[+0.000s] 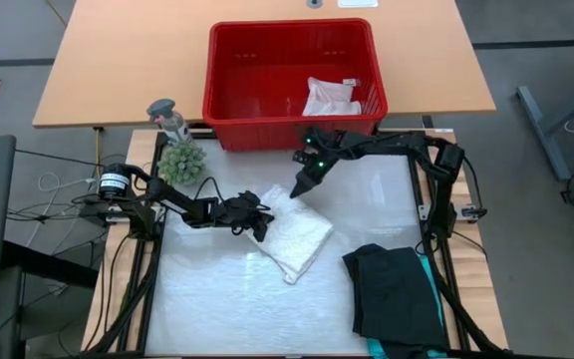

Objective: Fold Laundry from Bin
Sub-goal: Stack the white t-shirt on top of the black shorts

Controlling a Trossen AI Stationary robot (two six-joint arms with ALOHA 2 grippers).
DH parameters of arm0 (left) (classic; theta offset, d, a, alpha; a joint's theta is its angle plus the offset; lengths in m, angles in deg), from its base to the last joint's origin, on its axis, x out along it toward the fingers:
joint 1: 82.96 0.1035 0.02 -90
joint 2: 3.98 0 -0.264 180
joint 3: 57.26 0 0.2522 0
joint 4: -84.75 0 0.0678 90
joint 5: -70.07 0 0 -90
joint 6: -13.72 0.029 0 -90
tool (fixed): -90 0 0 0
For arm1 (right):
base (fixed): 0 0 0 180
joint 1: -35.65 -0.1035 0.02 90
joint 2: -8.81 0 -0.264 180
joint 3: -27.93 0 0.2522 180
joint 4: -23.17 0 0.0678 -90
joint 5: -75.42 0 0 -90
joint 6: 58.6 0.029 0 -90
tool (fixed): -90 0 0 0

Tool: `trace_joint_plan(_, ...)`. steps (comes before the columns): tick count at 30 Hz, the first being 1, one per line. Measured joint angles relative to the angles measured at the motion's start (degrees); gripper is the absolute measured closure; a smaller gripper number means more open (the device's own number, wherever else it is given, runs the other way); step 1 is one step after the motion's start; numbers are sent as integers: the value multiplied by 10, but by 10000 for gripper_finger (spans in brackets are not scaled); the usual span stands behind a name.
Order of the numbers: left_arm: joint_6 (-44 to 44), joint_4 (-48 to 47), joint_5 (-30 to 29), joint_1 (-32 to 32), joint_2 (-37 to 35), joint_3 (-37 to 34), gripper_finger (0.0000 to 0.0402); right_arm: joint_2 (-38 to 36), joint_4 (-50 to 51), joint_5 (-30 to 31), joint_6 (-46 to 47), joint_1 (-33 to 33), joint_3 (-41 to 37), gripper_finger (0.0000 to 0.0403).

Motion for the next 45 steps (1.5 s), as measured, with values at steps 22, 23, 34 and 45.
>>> trace_joint_plan(22, -2, 0, -1, 0, 0, 0, 401, 1, 3, -163, -54, -31, 260, 8)
trace_joint_plan(23, -2, 0, -1, 0, 0, 0, 401, 1, 29, -158, -77, -33, 283, 5)
trace_joint_plan(34, 10, -1, -1, -1, 0, 0, 401, 0, 548, 147, -353, -32, 454, 7)
trace_joint_plan(45, 20, -1, -11, -1, 0, 0, 401, 1, 421, 251, -240, -16, 275, 7)
